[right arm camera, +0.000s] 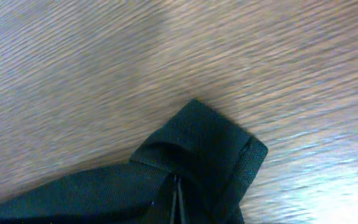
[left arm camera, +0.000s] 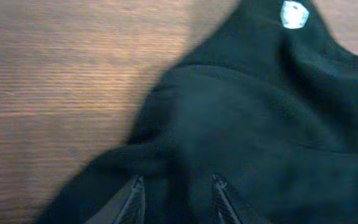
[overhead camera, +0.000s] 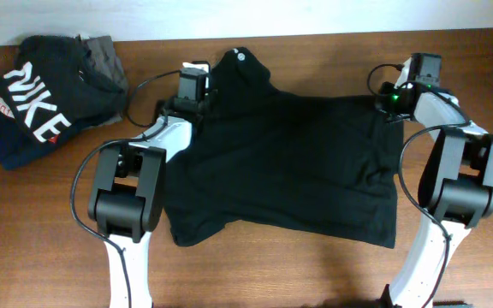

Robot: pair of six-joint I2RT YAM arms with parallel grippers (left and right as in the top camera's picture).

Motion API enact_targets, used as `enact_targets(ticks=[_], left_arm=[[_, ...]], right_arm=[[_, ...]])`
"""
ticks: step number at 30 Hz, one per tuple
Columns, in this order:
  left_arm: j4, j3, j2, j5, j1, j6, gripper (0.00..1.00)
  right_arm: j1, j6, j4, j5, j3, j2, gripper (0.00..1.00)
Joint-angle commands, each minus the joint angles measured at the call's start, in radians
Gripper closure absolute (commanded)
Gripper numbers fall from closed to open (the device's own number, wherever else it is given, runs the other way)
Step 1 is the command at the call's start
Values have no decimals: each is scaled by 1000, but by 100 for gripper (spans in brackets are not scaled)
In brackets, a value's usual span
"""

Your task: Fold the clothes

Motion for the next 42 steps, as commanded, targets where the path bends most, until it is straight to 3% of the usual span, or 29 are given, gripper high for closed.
enact_targets(ticks=[1, 8, 11, 14, 15, 16, 17, 19, 20, 25, 30, 35, 42], left_arm=[[21, -1, 11, -14, 10, 17, 64], [57, 5, 6, -10, 11, 63, 64], [39, 14, -36, -10, 11, 76, 65], [12, 15, -103, -10, 11, 76, 65], [-29, 15, -155, -10, 11, 76, 59], [-60, 15, -188, -10, 11, 76, 53], [-90, 15, -221, -10, 11, 76, 44], [-147, 15, -288, -10, 11, 76, 14], [-190, 15, -340, -10, 11, 76, 1], [-373, 15, -492, -10, 10, 76, 1], [-639, 15, -616, 79, 10, 75, 1], [-819, 15, -739, 85, 10, 10, 1], [-1038, 10, -947, -93, -10, -102, 1]], right_arm=[[-22, 7, -35, 93, -13, 76, 96], [-21, 7, -176, 42, 142, 62, 96], [-22, 7, -346, 46, 306, 45, 92], [-23, 7, -481, 46, 436, 36, 72], [-26, 7, -579, 46, 528, 34, 34], [-28, 7, -646, 46, 593, 34, 16], [-30, 7, -700, 46, 644, 34, 7], [-33, 7, -816, 45, 756, 34, 1], [-33, 8, -878, 45, 813, 34, 1], [-32, 7, -1117, -35, 999, 34, 1], [-33, -65, -1311, -233, 1028, 34, 0], [-22, -7, -1311, -331, 1007, 7, 4], [18, 61, -1311, -175, 977, -157, 5]])
